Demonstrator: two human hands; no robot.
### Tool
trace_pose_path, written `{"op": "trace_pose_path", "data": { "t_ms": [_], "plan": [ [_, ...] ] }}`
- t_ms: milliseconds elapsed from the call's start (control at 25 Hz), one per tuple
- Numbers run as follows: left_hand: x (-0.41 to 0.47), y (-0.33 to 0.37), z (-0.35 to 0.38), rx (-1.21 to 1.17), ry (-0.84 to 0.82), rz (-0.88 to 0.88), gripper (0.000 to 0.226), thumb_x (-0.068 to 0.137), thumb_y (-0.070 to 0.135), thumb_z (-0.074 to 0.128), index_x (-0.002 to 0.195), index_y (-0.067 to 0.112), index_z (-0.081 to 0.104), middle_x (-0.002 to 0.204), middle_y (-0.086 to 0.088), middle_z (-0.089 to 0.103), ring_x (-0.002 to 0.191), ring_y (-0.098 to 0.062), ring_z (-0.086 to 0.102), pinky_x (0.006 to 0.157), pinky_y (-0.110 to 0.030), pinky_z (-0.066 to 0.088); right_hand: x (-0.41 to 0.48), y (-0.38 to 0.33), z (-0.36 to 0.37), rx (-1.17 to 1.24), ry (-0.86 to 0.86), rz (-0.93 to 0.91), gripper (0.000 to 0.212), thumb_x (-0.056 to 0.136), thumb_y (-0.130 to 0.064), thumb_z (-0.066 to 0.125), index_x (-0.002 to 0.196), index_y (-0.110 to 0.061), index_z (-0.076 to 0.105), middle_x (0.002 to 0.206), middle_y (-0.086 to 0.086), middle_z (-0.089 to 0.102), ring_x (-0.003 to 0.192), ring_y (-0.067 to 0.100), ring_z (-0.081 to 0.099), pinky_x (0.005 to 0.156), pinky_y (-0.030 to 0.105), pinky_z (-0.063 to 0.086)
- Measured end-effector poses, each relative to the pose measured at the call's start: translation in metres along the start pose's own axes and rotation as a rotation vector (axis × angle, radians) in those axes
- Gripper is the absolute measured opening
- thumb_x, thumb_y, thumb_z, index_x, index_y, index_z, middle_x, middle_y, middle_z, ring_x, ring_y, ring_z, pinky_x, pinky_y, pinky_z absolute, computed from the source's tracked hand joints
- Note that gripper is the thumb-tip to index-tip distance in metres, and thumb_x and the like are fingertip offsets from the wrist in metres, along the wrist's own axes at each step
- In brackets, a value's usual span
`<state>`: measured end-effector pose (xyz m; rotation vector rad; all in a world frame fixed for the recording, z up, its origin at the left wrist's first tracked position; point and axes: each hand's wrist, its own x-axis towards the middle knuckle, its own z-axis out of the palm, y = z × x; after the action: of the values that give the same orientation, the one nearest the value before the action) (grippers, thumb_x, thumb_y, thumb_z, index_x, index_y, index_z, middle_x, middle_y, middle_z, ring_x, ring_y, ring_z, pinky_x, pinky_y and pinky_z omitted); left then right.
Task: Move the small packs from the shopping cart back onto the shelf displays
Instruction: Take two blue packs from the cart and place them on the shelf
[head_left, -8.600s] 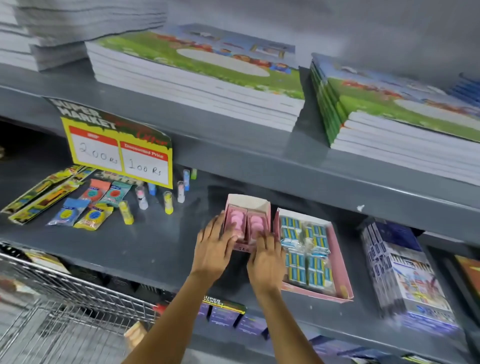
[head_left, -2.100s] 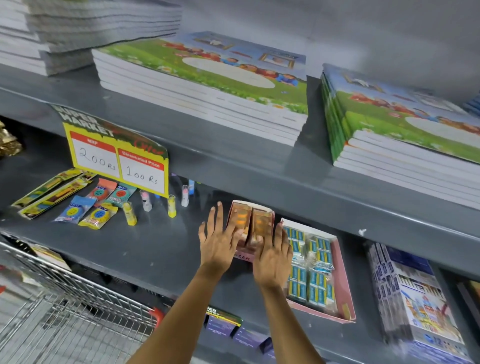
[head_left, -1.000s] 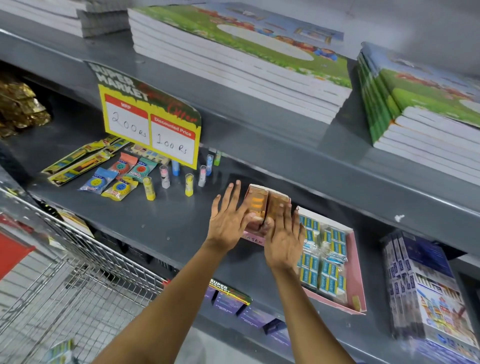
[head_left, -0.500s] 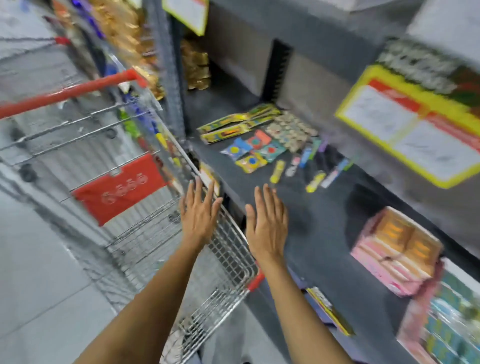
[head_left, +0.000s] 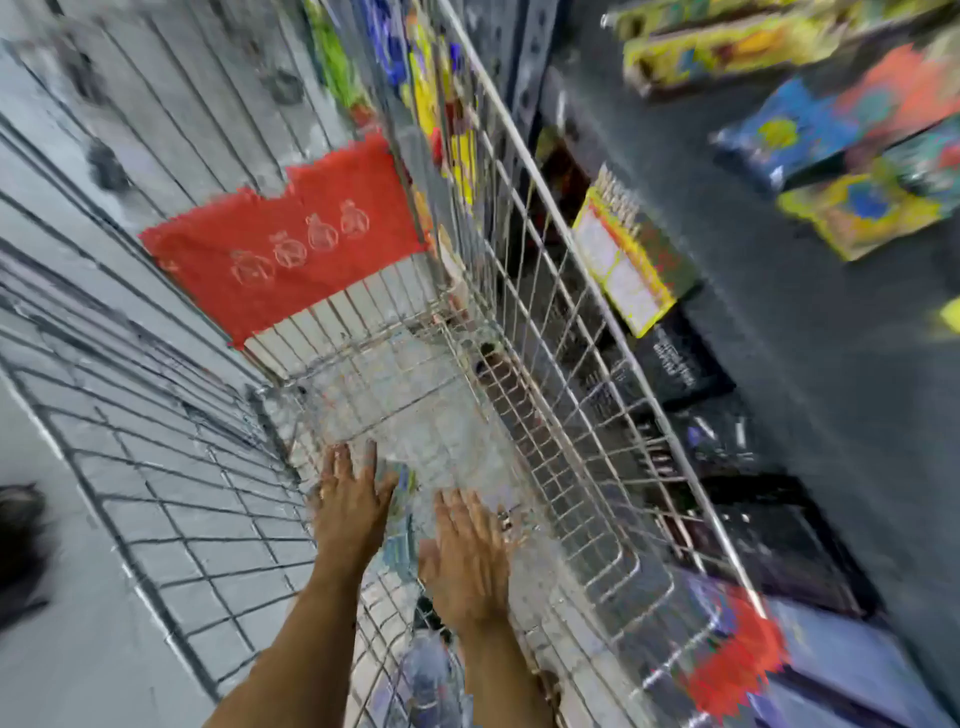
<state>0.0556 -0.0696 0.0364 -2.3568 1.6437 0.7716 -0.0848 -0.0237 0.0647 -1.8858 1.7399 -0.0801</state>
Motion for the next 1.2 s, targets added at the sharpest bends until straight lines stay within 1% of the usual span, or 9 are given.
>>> {"op": "trace_pose_path", "data": {
  "t_ms": [80, 200, 320, 400, 440, 560, 720, 920, 1200],
  "plan": [
    [0.011, -0.003, 0.017, 0.027, 0.016, 0.035, 0.062, 0.095, 0.048, 0.034, 0.147, 0.025, 0.009, 0.158, -0.013, 0.008, 0.145, -0.029, 0.006, 0.113, -0.051, 0.017, 0.002, -0.014, 0.031, 0.059, -0.034, 0.130, 0.064, 0.072, -0.047, 0.072, 0.127, -0.018, 0.053, 0.131, 0.007, 0.058, 0.118, 0.023, 0.055, 0.095, 0.035, 0.046],
    [0.024, -0.013, 0.028, 0.131, 0.009, 0.084, 0.068, 0.093, 0.049, 0.040, 0.147, 0.025, 0.007, 0.158, -0.013, 0.004, 0.145, -0.029, 0.003, 0.114, -0.048, 0.014, 0.013, -0.031, 0.069, 0.179, -0.119, 0.326, 0.074, 0.086, -0.051, 0.054, 0.144, -0.017, 0.022, 0.151, 0.014, 0.028, 0.133, 0.028, 0.032, 0.108, 0.039, 0.027],
    [0.034, -0.020, 0.030, 0.171, -0.025, 0.067, 0.072, 0.092, 0.049, 0.042, 0.147, 0.024, 0.002, 0.158, -0.014, -0.001, 0.145, -0.029, -0.002, 0.115, -0.048, 0.011, 0.019, -0.028, 0.082, 0.148, -0.074, 0.346, 0.075, 0.087, -0.054, 0.049, 0.144, -0.016, 0.018, 0.153, 0.017, 0.022, 0.133, 0.030, 0.030, 0.106, 0.039, 0.028],
    [0.042, -0.017, 0.028, 0.171, 0.000, 0.082, 0.073, 0.092, 0.048, 0.042, 0.148, 0.023, 0.002, 0.158, -0.015, -0.003, 0.145, -0.030, -0.002, 0.116, -0.049, 0.010, 0.022, -0.013, 0.076, 0.049, -0.064, 0.298, 0.081, 0.080, -0.066, 0.027, 0.144, -0.018, 0.017, 0.151, 0.015, 0.026, 0.131, 0.029, 0.033, 0.105, 0.039, 0.031],
    [0.045, -0.014, 0.027, 0.147, 0.019, 0.084, 0.073, 0.092, 0.047, 0.042, 0.148, 0.022, 0.002, 0.158, -0.015, -0.003, 0.145, -0.030, -0.001, 0.116, -0.050, 0.010, 0.023, -0.001, 0.072, 0.027, -0.080, 0.280, 0.083, 0.078, -0.067, 0.029, 0.144, -0.020, 0.016, 0.151, 0.015, 0.026, 0.132, 0.030, 0.033, 0.105, 0.040, 0.031],
    [0.046, -0.001, 0.029, -0.023, 0.027, 0.014, 0.075, 0.091, 0.048, 0.044, 0.147, 0.022, 0.001, 0.158, -0.013, -0.001, 0.145, -0.030, 0.002, 0.114, -0.052, 0.014, 0.029, 0.041, 0.055, 0.043, -0.078, 0.338, 0.086, 0.080, -0.053, 0.060, 0.145, -0.026, 0.011, 0.154, 0.012, 0.018, 0.136, 0.029, 0.024, 0.110, 0.045, 0.025],
    [0.024, 0.009, 0.046, -0.097, -0.060, 0.092, 0.071, 0.092, 0.048, 0.041, 0.148, 0.022, 0.005, 0.157, -0.018, 0.001, 0.138, -0.037, 0.025, 0.105, -0.054, 0.035, 0.032, 0.085, 0.032, 0.024, 0.114, 0.480, 0.067, 0.087, -0.042, 0.057, 0.142, -0.024, 0.023, 0.152, 0.012, 0.027, 0.136, 0.028, 0.027, 0.110, 0.046, 0.025],
    [0.016, 0.011, 0.058, -0.169, -0.042, 0.101, 0.066, 0.091, 0.044, 0.048, 0.146, 0.025, 0.017, 0.157, -0.017, 0.005, 0.136, -0.036, 0.029, 0.104, -0.051, 0.035, 0.030, 0.081, 0.043, -0.092, -0.003, 0.209, 0.057, 0.095, -0.047, 0.039, 0.143, -0.031, 0.015, 0.156, 0.007, 0.005, 0.143, 0.027, 0.007, 0.114, 0.044, 0.008],
    [0.005, 0.021, 0.067, -0.148, 0.007, 0.150, 0.061, 0.090, 0.041, 0.054, 0.141, 0.017, 0.032, 0.154, -0.018, 0.019, 0.135, -0.036, 0.030, 0.103, -0.051, 0.037, 0.033, 0.076, 0.050, -0.202, 0.020, 0.196, 0.055, 0.095, -0.035, 0.047, 0.143, -0.025, 0.024, 0.154, 0.017, 0.018, 0.137, 0.034, 0.026, 0.107, 0.047, 0.031]
  ]
}}
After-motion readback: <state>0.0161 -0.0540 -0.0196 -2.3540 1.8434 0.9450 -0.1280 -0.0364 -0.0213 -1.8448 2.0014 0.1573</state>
